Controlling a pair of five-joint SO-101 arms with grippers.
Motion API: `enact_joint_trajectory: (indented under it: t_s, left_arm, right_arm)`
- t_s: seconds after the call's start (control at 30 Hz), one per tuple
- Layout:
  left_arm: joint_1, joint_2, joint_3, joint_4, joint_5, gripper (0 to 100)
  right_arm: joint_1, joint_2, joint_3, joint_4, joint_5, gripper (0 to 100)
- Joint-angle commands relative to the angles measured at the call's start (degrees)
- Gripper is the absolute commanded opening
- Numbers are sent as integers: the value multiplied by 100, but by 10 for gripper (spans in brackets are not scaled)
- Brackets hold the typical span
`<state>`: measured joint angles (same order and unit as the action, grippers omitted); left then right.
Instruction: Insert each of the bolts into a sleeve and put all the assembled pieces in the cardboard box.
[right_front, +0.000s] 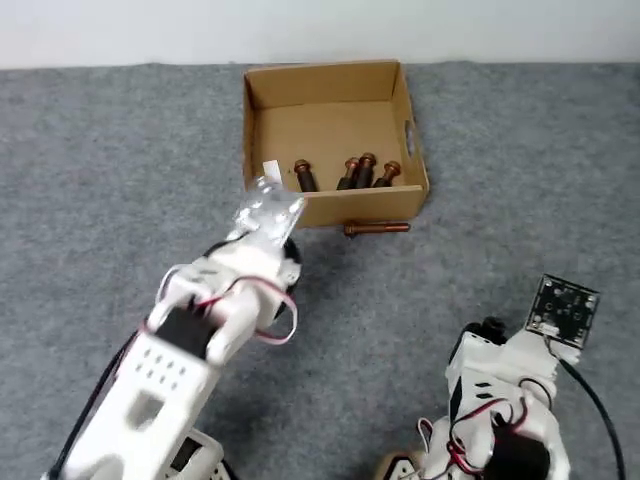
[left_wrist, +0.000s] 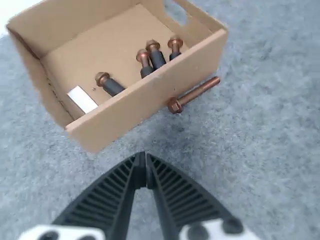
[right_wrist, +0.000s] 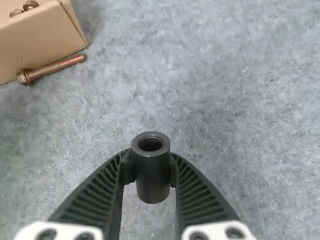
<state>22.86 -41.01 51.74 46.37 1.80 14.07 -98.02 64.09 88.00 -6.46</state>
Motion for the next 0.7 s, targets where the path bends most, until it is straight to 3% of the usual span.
enact_joint_trajectory:
  t_s: [0.0,0.37,0.67]
  left_arm:
    - [35,1169,-813,-273,-79,8]
    - [70,4158,-3407,-255,-105,8]
    - [26,6013,-4848,-246,-114,8]
  right_arm:
    - [57,75,-44,-145,62,9]
    - [57,48,-35,-145,62,9]
    - [57,31,-35,-145,53,9]
